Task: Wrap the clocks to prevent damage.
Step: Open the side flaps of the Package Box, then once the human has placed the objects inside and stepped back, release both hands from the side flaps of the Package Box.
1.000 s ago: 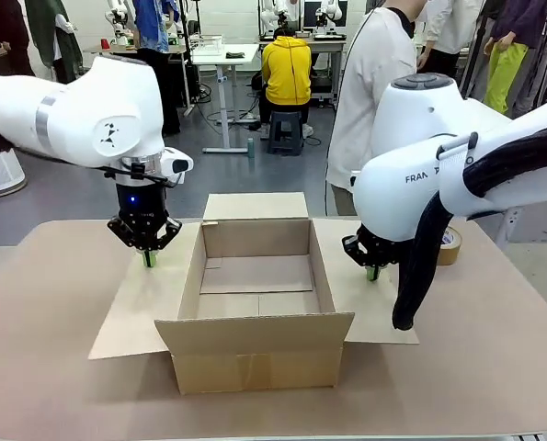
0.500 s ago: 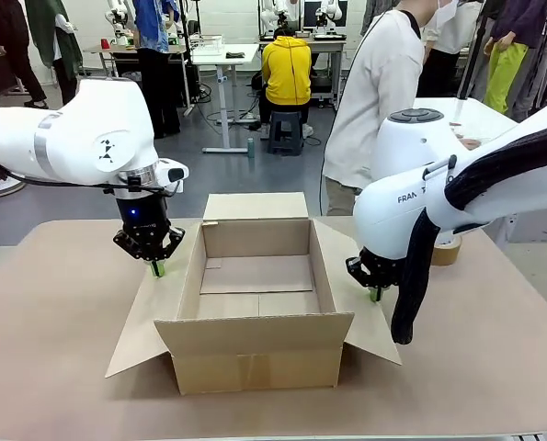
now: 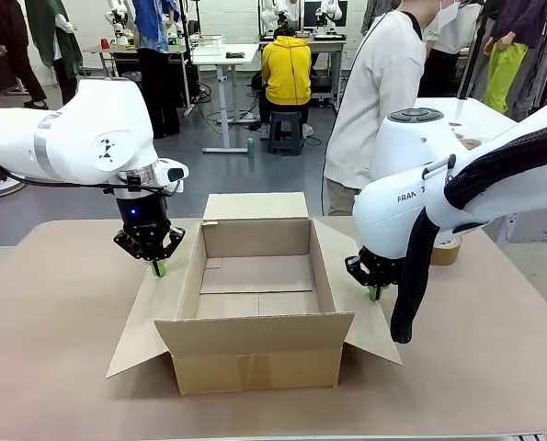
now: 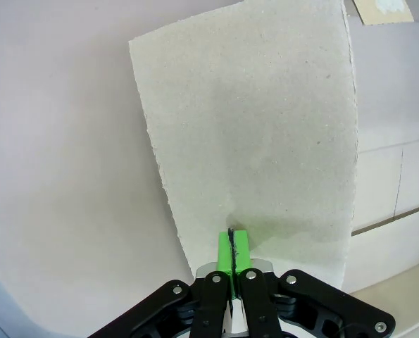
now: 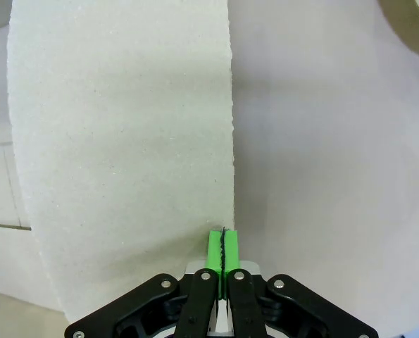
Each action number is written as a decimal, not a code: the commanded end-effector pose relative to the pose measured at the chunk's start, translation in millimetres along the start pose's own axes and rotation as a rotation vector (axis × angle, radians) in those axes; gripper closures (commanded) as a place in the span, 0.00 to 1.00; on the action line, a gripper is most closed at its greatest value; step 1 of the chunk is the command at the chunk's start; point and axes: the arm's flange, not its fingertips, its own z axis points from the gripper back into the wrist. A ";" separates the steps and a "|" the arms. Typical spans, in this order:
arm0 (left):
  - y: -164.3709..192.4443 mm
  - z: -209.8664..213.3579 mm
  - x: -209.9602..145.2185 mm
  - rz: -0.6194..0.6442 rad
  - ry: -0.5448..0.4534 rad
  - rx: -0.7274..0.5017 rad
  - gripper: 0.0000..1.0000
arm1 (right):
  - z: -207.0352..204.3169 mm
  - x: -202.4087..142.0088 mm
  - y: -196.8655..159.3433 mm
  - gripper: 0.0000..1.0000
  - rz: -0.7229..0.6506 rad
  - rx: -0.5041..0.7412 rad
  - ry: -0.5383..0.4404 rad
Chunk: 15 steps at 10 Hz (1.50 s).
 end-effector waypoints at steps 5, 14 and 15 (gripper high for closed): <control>-0.7 0.4 -1.1 0.004 -0.005 0.012 1.00 | -0.1 -1.1 -0.8 0.99 -0.001 -0.003 0.004; -0.7 0.4 -1.1 0.004 -0.005 0.012 1.00 | -0.1 -1.1 -0.8 0.99 -0.001 -0.003 0.004; -0.7 0.4 -1.1 0.004 -0.005 0.012 1.00 | -0.1 -1.1 -0.8 0.99 -0.001 -0.003 0.004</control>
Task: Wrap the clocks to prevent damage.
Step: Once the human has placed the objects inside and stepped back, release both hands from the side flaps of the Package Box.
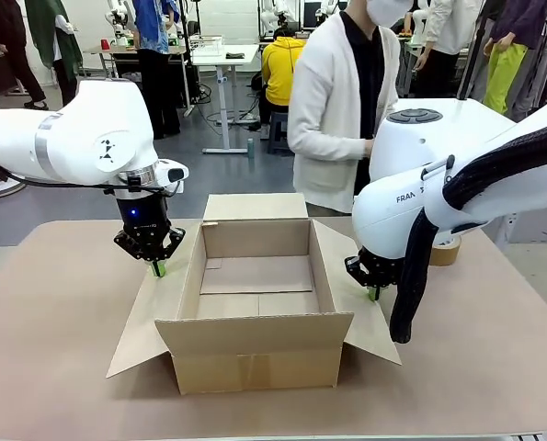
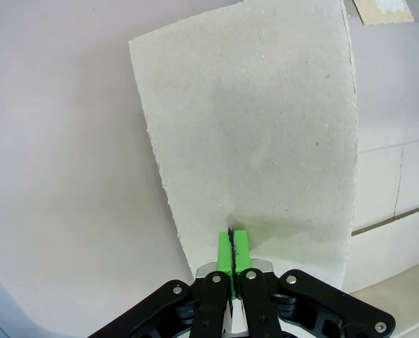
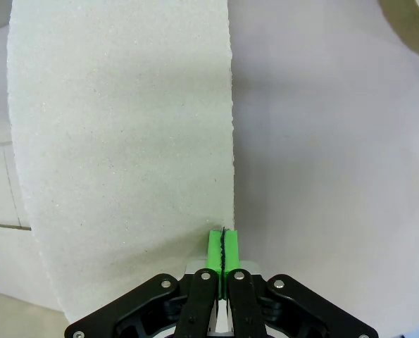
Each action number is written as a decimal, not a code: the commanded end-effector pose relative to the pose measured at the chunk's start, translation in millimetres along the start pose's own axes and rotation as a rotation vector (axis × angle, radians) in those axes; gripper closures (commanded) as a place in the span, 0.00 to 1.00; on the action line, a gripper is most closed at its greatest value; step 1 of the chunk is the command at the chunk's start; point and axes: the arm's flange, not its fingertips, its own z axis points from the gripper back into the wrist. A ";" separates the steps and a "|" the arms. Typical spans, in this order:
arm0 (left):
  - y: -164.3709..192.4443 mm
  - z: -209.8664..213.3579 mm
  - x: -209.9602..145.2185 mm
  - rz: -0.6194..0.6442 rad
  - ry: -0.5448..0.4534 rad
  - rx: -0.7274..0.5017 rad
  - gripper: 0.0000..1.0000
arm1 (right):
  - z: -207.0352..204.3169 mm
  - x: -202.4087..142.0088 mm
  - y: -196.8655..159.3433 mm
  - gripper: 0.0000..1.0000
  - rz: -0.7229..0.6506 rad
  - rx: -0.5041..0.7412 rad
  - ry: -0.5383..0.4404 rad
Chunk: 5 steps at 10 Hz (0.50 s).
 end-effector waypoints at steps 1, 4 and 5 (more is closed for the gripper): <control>-0.7 0.4 -1.1 0.004 -0.005 0.012 1.00 | -0.1 -1.1 -0.8 0.99 -0.001 -0.003 0.004; -0.7 0.4 -1.1 0.004 -0.005 0.012 1.00 | -0.1 -1.1 -0.8 0.99 -0.001 -0.003 0.004; -0.7 0.4 -1.1 0.004 -0.005 0.012 1.00 | -0.1 -1.1 -0.8 0.99 -0.001 -0.003 0.004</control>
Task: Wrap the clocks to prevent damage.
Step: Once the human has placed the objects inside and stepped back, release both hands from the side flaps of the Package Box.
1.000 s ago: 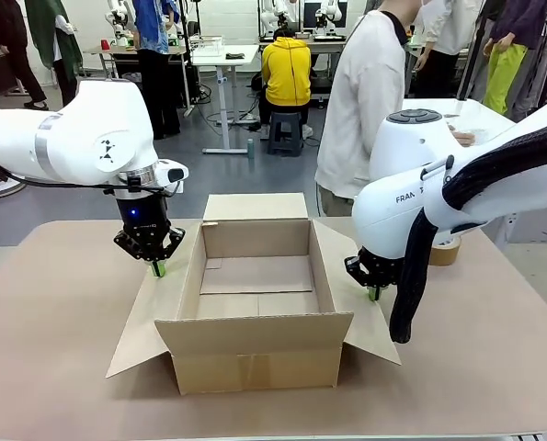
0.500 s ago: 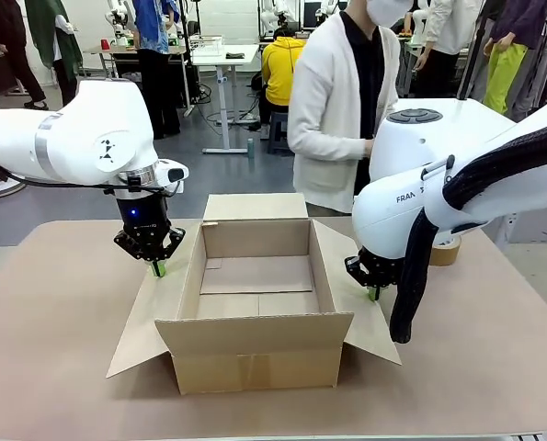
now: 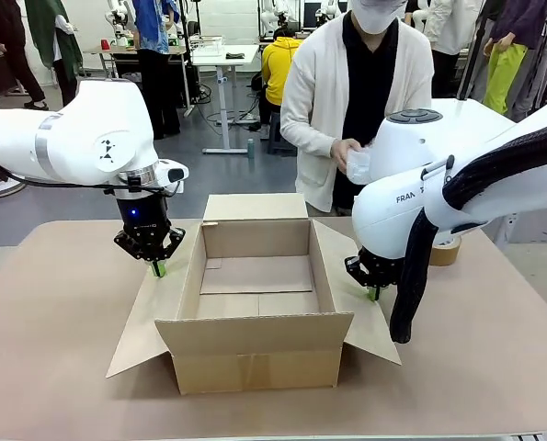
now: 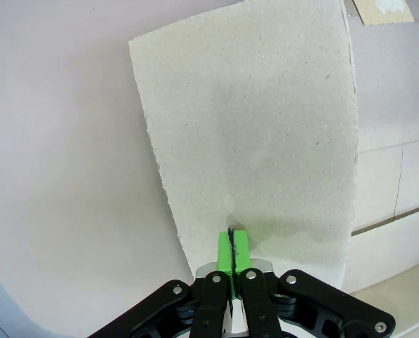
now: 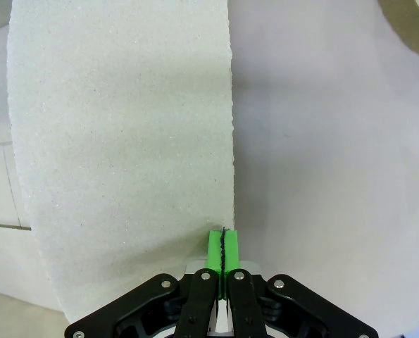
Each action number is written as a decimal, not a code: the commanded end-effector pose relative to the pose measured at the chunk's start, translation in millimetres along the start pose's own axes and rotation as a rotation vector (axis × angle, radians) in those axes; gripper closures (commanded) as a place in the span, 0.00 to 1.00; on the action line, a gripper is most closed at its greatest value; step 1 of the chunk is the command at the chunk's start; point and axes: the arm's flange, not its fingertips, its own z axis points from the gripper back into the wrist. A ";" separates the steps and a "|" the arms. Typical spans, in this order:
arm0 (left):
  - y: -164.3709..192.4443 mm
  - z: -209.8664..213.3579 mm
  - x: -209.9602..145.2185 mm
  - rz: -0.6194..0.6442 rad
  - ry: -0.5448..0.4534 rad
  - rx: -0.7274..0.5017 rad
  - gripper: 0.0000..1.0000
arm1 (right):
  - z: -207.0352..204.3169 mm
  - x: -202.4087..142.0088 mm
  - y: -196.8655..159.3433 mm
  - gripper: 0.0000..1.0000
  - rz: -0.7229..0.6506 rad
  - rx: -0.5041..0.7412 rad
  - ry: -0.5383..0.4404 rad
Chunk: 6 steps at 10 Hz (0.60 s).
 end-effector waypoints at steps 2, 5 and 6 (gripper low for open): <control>-0.7 0.4 -1.1 0.004 -0.005 0.012 1.00 | -0.1 -1.1 -0.8 0.99 -0.001 -0.003 0.004; -0.7 0.4 -1.1 0.004 -0.005 0.012 1.00 | -0.1 -1.1 -0.8 0.99 -0.001 -0.003 0.004; -0.7 0.4 -1.1 0.004 -0.005 0.012 1.00 | -0.1 -1.1 -0.8 0.99 -0.001 -0.003 0.004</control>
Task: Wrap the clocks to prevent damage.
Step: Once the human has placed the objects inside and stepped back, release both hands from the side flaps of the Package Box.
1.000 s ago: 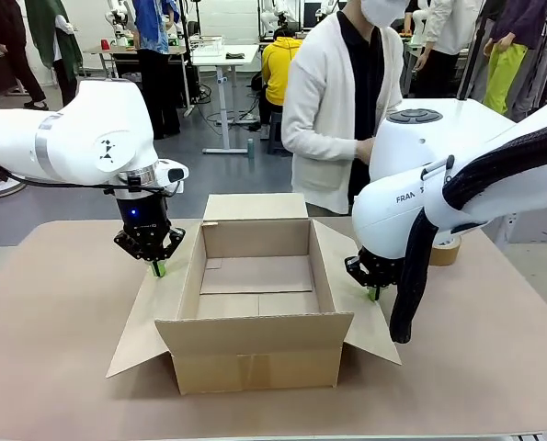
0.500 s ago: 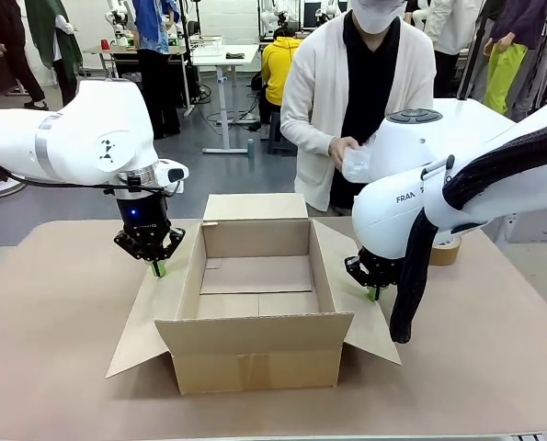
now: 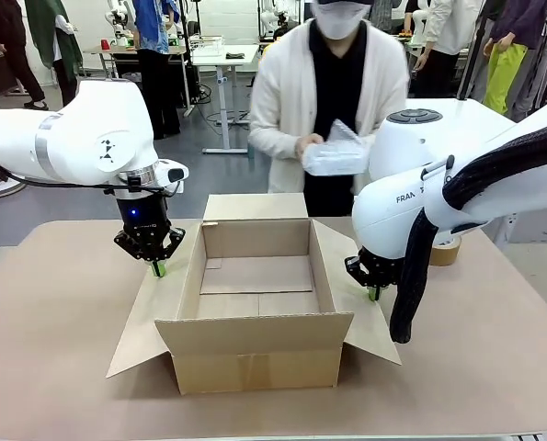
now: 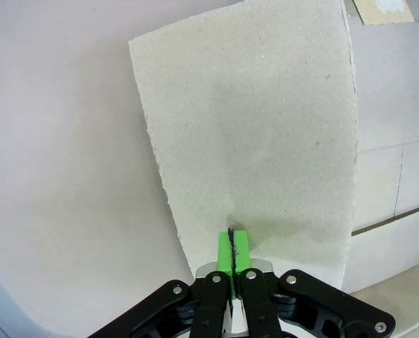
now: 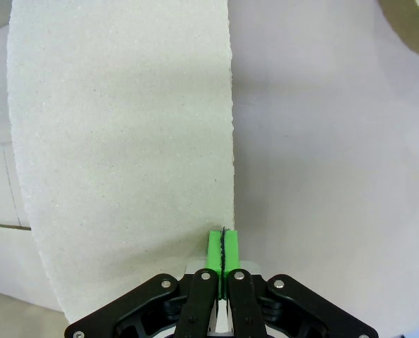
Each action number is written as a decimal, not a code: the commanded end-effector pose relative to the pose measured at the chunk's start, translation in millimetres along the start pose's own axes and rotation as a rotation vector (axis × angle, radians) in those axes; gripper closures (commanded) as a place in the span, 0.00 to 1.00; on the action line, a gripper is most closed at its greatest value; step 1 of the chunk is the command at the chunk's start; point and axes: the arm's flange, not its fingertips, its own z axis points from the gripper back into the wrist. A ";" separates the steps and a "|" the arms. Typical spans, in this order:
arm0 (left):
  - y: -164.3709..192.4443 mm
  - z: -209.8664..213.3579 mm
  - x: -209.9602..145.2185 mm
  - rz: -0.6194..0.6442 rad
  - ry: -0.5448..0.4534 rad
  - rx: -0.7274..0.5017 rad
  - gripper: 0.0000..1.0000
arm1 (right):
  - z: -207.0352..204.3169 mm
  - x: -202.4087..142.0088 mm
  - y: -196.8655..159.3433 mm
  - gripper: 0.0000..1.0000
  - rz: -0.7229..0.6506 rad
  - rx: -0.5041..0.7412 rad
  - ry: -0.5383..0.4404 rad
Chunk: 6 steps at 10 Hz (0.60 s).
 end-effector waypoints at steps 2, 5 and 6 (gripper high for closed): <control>-0.7 0.4 -1.1 0.004 -0.005 0.012 1.00 | -0.1 -1.1 -0.8 0.99 -0.001 -0.003 0.004; -0.7 0.4 -1.1 0.004 -0.005 0.012 1.00 | -0.1 -1.1 -0.8 0.99 -0.001 -0.003 0.004; -0.7 0.4 -1.1 0.004 -0.005 0.012 1.00 | -0.1 -1.1 -0.8 0.99 -0.001 -0.003 0.004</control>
